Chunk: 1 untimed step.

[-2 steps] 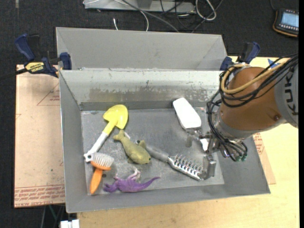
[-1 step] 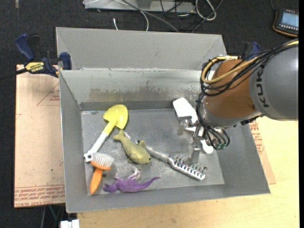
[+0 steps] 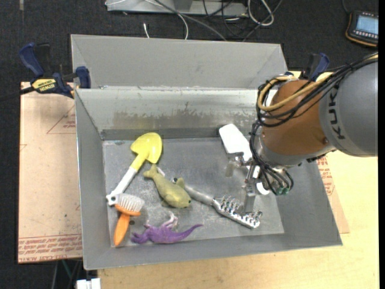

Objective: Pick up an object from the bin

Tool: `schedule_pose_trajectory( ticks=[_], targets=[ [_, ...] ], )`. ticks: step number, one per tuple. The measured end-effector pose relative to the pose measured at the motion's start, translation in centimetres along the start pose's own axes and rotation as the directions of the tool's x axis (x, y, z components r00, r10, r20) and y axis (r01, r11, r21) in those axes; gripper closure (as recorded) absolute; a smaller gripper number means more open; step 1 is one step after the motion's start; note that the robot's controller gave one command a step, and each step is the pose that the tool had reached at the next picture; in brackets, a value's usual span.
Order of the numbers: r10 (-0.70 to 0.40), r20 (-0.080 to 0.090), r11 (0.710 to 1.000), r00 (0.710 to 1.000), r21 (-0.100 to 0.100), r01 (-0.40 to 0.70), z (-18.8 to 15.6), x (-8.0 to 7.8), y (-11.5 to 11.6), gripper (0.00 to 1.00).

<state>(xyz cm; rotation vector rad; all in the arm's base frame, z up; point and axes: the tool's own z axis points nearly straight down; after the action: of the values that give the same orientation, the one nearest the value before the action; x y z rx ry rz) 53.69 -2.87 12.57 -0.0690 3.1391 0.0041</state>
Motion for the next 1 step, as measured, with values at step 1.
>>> schedule_pose_trajectory(
  ticks=[1],
  targets=[
    [-0.137,0.003,0.991,0.991,0.0,0.137,-2.89,-2.92,-0.95,0.0]
  ],
)
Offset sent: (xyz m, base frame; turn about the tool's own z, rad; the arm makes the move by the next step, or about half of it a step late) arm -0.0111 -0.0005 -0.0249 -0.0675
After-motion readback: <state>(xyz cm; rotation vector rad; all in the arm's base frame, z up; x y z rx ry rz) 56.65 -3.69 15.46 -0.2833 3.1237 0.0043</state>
